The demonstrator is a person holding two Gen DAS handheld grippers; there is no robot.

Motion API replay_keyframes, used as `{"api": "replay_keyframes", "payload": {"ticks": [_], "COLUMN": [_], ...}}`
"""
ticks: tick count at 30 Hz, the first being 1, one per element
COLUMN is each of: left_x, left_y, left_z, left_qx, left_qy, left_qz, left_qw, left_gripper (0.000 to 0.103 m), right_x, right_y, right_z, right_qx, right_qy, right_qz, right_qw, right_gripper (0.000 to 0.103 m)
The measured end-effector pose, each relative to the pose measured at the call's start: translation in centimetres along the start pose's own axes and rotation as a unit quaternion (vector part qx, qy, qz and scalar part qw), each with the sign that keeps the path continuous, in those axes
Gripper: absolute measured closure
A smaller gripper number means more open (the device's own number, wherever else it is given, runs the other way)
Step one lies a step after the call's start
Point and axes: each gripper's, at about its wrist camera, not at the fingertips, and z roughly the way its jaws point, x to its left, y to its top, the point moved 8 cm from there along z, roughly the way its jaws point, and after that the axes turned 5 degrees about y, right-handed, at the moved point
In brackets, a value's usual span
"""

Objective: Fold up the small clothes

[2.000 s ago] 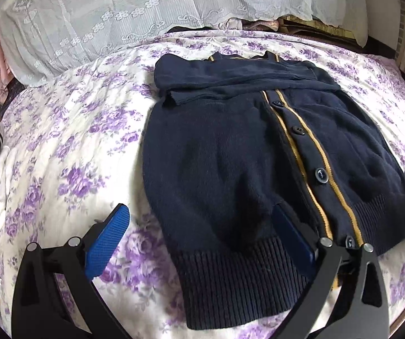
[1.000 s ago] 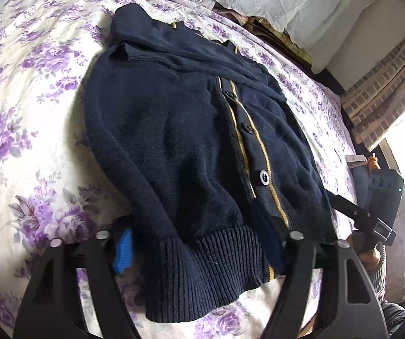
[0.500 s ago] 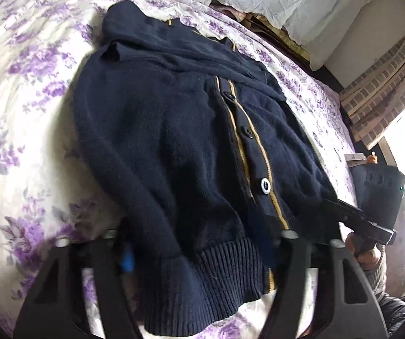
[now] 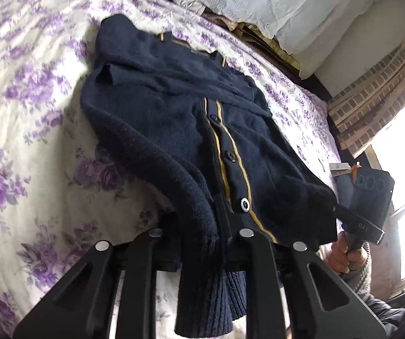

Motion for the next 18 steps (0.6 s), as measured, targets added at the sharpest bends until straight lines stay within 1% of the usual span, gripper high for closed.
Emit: {"api": "replay_keyframes", "payload": {"ticks": [2,3,4,6,7,8,9,10,12,14,16,18], "left_x": [0.8,1.3,1.8,2.8,3.1,3.1,2.9,2.6,1.7,1.1,0.9,0.9], "left_y": [-0.4,-0.5,-0.7,-1.0,-1.2,-1.4,-1.7,-2.1,-3.1,-3.8,-3.6,-3.2], "left_z": [0.3,0.3,0.3,0.1,-0.1,-0.3,-0.3,-0.2,0.2,0.7,0.6,0.2], "left_qx": [0.006,0.004,0.003,0.005,0.004,0.005,0.006,0.010,0.023,0.028,0.021,0.012], "left_qy": [0.006,0.012,0.014,0.004,-0.005,-0.008,-0.010,-0.012,-0.011,0.006,0.009,0.003], "left_qz": [-0.012,-0.018,-0.028,-0.052,-0.059,-0.059,-0.055,-0.048,-0.028,-0.010,0.000,-0.003], "left_qw": [0.9999,0.9998,0.9995,0.9986,0.9982,0.9982,0.9984,0.9987,0.9993,0.9995,0.9997,0.9999], "left_gripper": [0.072,0.061,0.058,0.058,0.059,0.063,0.073,0.076,0.077,0.080,0.087,0.090], "right_x": [-0.5,-0.8,-1.1,-1.5,-1.7,-1.8,-1.9,-2.1,-2.5,-2.8,-2.7,-2.7], "right_y": [0.0,-0.1,-0.4,-0.9,-1.1,-1.5,-1.8,-2.4,-3.1,-3.7,-3.7,-3.9], "right_z": [-0.2,-0.2,-0.1,0.0,0.1,0.2,0.5,0.8,1.4,1.7,1.7,1.7], "right_qx": [-0.002,-0.001,0.002,0.008,0.011,0.018,0.024,0.037,0.050,0.056,0.054,0.052], "right_qy": [0.003,0.002,0.001,0.001,0.002,0.003,0.004,0.005,0.001,-0.003,0.000,-0.003], "right_qz": [0.011,0.017,0.023,0.031,0.033,0.036,0.039,0.044,0.052,0.057,0.061,0.058], "right_qw": [1.000,1.000,1.000,0.999,0.999,0.999,0.999,0.998,0.997,0.997,0.997,0.997], "right_gripper": [0.092,0.092,0.092,0.092,0.092,0.092,0.092,0.091,0.089,0.089,0.089,0.089]}}
